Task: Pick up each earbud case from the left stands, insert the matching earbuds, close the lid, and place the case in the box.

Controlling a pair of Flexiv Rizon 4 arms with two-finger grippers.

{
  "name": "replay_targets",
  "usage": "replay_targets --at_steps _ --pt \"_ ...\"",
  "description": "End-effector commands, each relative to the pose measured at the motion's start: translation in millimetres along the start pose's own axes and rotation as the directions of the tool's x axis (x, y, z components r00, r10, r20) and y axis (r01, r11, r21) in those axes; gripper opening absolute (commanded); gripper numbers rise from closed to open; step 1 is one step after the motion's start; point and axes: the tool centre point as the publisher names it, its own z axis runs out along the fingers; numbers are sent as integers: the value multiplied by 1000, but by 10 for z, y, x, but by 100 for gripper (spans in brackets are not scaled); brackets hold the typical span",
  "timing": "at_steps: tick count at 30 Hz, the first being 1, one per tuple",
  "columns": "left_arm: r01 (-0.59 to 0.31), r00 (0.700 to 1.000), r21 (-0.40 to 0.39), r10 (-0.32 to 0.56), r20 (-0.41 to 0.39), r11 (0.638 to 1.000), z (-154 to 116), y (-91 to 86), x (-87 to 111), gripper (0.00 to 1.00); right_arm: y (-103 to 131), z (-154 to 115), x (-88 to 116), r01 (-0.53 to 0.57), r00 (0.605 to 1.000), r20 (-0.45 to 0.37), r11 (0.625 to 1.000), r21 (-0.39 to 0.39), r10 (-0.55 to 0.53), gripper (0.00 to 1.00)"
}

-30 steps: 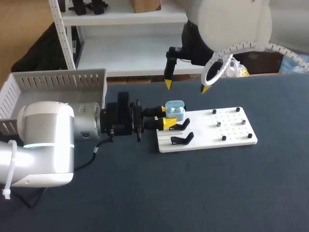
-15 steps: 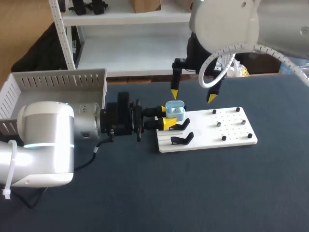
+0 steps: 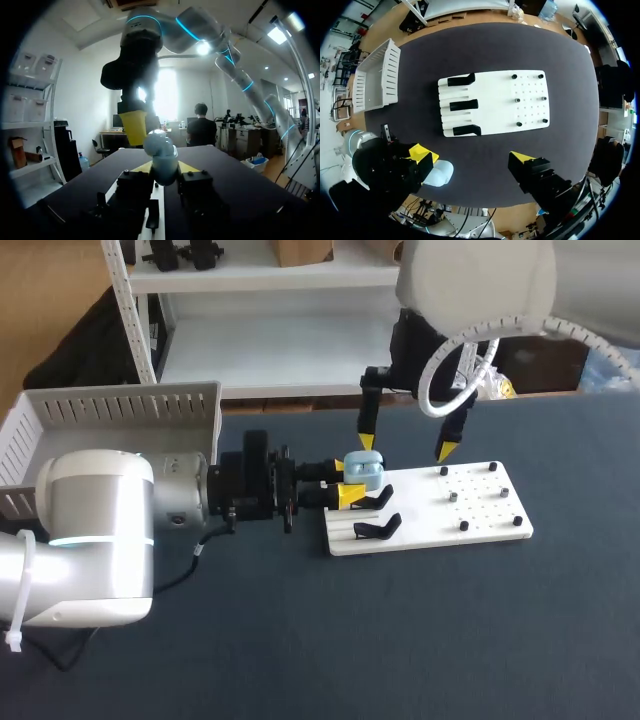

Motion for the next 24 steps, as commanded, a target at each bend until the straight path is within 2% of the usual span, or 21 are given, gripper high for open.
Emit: replay_targets --at_steps 1,3,7,11,13,18,24 --pt "-2 1000 -4 2 4 1000 -2 -4 9 0 -42 -8 107 4 1000 12 1000 -7 -4 100" --pt "-2 1000 -4 2 4 1000 -2 -4 9 0 -42 -19 122 11 1000 18 1000 -7 -11 100" --pt "-2 1000 -4 2 4 1000 -2 -4 9 0 -82 -154 127 13 996 88 999 -43 -9 100" --pt "-2 1000 -4 2 4 1000 -2 -4 9 0 -177 -366 137 25 983 184 993 -118 -3 100" --pt "0 1000 -11 0 3 1000 -34 11 -11 0 -225 -470 188 65 973 229 981 -182 -23 100" --pt "-22 1000 -102 23 5 995 -387 102 -257 0 -315 -568 299 113 964 263 956 -269 -40 100" --pt "-81 995 -186 68 -76 979 -855 154 -524 0 -315 -568 299 113 964 263 956 -269 -40 100"
